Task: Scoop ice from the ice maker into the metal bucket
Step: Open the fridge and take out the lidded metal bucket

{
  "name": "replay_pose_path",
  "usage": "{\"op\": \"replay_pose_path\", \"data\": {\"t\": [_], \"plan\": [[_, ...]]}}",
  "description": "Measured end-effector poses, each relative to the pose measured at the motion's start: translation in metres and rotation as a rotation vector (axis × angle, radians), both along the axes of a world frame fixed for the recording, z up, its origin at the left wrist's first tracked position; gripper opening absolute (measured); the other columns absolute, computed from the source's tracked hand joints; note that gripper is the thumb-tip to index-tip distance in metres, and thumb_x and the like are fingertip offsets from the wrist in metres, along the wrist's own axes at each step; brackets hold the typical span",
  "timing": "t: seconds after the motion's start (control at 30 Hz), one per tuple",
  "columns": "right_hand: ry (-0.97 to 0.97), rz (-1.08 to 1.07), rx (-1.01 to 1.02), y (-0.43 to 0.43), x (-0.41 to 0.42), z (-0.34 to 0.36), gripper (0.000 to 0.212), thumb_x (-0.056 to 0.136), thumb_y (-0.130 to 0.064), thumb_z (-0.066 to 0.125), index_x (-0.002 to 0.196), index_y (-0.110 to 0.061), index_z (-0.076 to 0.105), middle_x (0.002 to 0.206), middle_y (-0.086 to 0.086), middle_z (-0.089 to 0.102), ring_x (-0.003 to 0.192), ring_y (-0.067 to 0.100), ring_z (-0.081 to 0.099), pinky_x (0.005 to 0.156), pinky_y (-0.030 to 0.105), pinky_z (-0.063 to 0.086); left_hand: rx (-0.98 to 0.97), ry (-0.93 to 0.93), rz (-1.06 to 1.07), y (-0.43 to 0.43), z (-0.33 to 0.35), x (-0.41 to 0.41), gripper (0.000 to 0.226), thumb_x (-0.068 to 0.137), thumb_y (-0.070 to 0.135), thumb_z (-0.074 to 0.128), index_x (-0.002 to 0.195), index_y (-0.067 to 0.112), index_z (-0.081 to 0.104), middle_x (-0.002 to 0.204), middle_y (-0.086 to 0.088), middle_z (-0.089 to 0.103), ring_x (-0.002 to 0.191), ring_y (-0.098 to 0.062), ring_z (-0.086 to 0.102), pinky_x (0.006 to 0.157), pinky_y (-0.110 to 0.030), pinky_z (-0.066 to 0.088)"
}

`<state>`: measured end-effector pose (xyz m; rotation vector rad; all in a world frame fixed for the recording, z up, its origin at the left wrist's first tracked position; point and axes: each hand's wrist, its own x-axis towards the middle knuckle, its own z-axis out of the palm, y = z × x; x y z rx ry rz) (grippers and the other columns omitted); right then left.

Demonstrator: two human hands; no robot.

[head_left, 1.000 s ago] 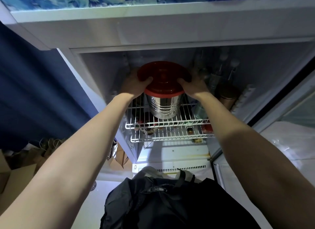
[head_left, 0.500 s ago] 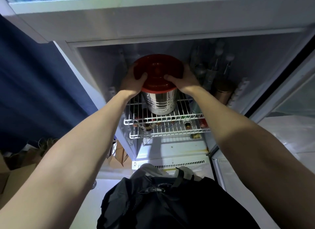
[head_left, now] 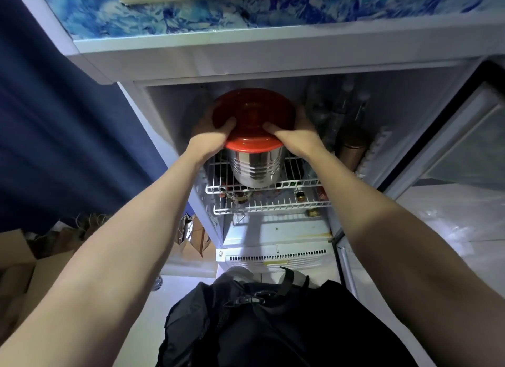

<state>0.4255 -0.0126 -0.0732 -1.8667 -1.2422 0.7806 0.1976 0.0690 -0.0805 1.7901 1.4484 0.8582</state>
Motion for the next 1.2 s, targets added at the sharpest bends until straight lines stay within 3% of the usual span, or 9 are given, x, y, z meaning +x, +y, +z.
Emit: {"op": "replay_pose_path", "data": {"t": [0.13,0.27,0.33,0.4,0.53,0.7,0.83,1.2], "plan": [[-0.048,0.033,-0.096,-0.018,-0.002,0.001,0.087,0.078,-0.08,0.072,0.14,-0.02,0.061,0.133,0.005,0.069,0.122,0.027,0.065,0.106,0.044,0.054,-0.018,-0.021,0.013,-0.022,-0.003,-0.004,0.067,0.1,0.05,0.069,0.16,0.036,0.043,0.147,0.001,0.063,0.124,-0.016,0.061,0.108,-0.027,0.047],[-0.05,0.004,-0.051,-0.034,-0.004,0.002,0.09,0.067,-0.086,0.073,0.129,-0.02,0.071,0.12,0.002,0.076,0.109,0.023,0.071,0.099,0.043,0.059,-0.01,-0.011,0.038,-0.044,0.0,-0.005,0.064,0.101,0.045,0.069,0.16,0.035,0.045,0.136,0.003,0.065,0.115,-0.01,0.056,0.097,-0.018,0.04],[-0.065,-0.018,-0.058,-0.043,-0.005,0.001,0.107,0.057,-0.097,0.068,0.132,-0.022,0.067,0.124,0.002,0.074,0.112,0.024,0.071,0.1,0.044,0.058,-0.027,0.017,0.065,-0.056,0.0,-0.006,0.063,0.1,0.047,0.068,0.159,0.035,0.047,0.127,0.003,0.066,0.113,-0.013,0.057,0.097,-0.02,0.041],[-0.065,-0.026,-0.079,-0.051,-0.005,-0.003,0.12,0.051,-0.102,0.066,0.142,-0.026,0.055,0.135,0.002,0.067,0.122,0.025,0.066,0.105,0.047,0.055,-0.032,0.031,0.07,-0.066,-0.005,-0.007,0.062,0.101,0.048,0.068,0.157,0.034,0.048,0.133,0.0,0.067,0.117,-0.016,0.059,0.101,-0.024,0.043],[-0.056,0.006,-0.087,-0.079,-0.008,-0.006,0.109,0.059,-0.09,0.074,0.144,-0.032,0.039,0.142,0.001,0.061,0.127,0.028,0.063,0.107,0.051,0.053,-0.051,0.045,0.051,-0.089,-0.014,-0.011,0.055,0.099,0.052,0.067,0.149,0.034,0.052,0.136,0.002,0.067,0.119,-0.022,0.063,0.104,-0.033,0.048],[-0.026,-0.007,-0.045,-0.117,-0.017,-0.015,0.119,0.063,-0.085,0.078,0.159,-0.042,0.022,0.155,0.001,0.051,0.135,0.027,0.058,0.112,0.05,0.05,-0.06,0.01,-0.023,-0.116,-0.027,-0.023,0.065,0.089,0.065,0.064,0.149,0.049,0.045,0.145,0.007,0.061,0.127,-0.021,0.062,0.113,-0.046,0.051],[-0.058,-0.018,-0.025,-0.15,-0.034,-0.014,0.107,0.063,-0.089,0.074,0.154,-0.054,0.029,0.154,-0.001,0.05,0.135,0.024,0.056,0.112,0.049,0.049,-0.045,-0.03,-0.097,-0.14,-0.028,-0.039,0.068,0.091,0.062,0.065,0.153,0.047,0.042,0.15,0.009,0.058,0.13,-0.018,0.061,0.114,-0.046,0.05],[-0.056,-0.141,0.008,-0.263,-0.101,-0.017,0.105,0.067,-0.085,0.077,0.154,-0.048,0.034,0.155,-0.004,0.048,0.136,0.019,0.053,0.114,0.049,0.048,0.001,0.027,-0.26,-0.223,-0.023,-0.096,0.062,0.1,0.052,0.065,0.156,0.042,0.041,0.154,0.013,0.054,0.134,-0.015,0.056,0.114,-0.035,0.044]]}}
